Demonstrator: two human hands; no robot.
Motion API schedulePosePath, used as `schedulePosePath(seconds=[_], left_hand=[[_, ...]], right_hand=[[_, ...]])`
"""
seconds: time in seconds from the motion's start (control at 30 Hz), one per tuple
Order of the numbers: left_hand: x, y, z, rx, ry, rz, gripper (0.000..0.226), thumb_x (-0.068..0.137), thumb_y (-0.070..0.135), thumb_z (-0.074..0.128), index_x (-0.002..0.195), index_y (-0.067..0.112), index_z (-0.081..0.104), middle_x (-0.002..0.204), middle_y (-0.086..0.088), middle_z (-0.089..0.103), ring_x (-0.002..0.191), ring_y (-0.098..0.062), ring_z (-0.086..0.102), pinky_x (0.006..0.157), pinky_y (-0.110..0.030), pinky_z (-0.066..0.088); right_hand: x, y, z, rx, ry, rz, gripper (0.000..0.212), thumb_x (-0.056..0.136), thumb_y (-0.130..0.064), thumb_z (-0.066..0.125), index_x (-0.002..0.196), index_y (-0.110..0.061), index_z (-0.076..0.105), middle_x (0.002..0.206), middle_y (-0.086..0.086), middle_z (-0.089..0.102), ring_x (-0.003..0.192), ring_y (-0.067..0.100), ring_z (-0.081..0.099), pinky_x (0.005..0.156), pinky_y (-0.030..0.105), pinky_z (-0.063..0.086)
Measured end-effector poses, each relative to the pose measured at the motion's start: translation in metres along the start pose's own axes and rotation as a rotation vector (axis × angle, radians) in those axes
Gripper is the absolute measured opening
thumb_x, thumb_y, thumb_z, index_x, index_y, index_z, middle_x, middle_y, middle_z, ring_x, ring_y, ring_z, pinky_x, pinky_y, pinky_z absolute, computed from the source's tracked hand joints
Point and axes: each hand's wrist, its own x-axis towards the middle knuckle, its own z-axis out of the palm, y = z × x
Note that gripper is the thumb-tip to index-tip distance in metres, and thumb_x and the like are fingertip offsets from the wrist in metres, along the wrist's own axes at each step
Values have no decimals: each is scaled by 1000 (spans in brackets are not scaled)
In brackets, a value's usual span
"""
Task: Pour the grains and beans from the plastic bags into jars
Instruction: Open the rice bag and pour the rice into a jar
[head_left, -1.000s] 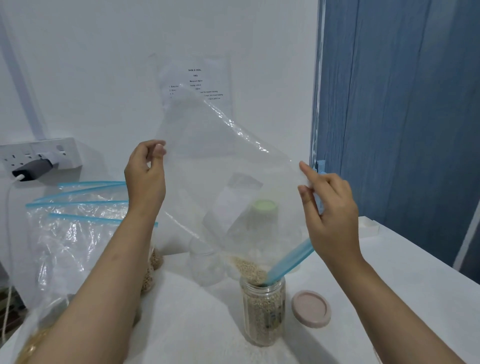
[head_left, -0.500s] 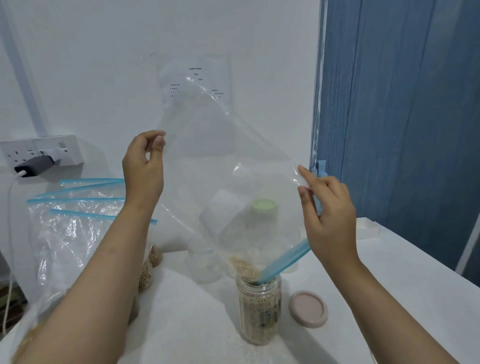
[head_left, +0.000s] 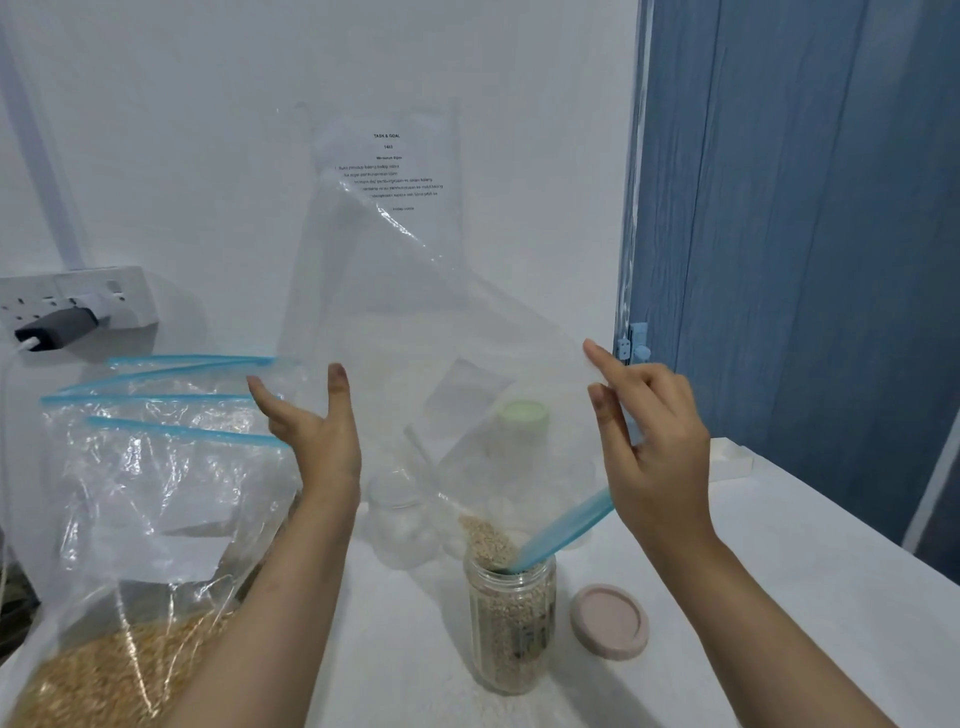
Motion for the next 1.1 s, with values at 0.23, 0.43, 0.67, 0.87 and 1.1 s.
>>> schedulePosePath(seconds=[0.23,0.43,0.67,0.87,1.1], left_hand=[[10,5,8,-129,-123,-36,76,95,54,53,153,42,6,134,5,44,120,-21,57,100,-41,48],[14,11,9,-101,-118,26,81,92,53,60,152,47,6,143,-3,40,123,-24,54,92,-38,52],[10,11,10,-114,-121,67,85,89,52,62,152,47,5,144,-4,37,120,-23,57,88,-35,54],[9,12,10,-108,-119,79,86,89,51,63,152,46,5,145,-5,36,119,-24,57,86,-33,54],[8,11,10,-106,-126,88,87,88,51,64,152,47,4,145,-6,35,119,-25,57,85,-32,54]], right_hand=[[1,3,-1,3,-7,44,35,100,-15,55,134,-18,60,92,-5,54,89,9,46,76,28,43],[1,5,-1,-6,-16,88,35,102,-20,52,136,-17,58,93,-4,54,89,12,48,79,22,42],[-1,6,-3,-6,-35,109,37,101,-21,51,138,-17,57,92,-7,51,88,12,48,79,13,38],[-1,8,-4,-10,-70,131,39,102,-21,51,140,-24,53,90,-3,56,88,15,48,81,13,37],[-6,12,-2,-33,-62,136,41,102,-23,49,142,-32,48,88,-7,58,84,11,41,73,45,45]])
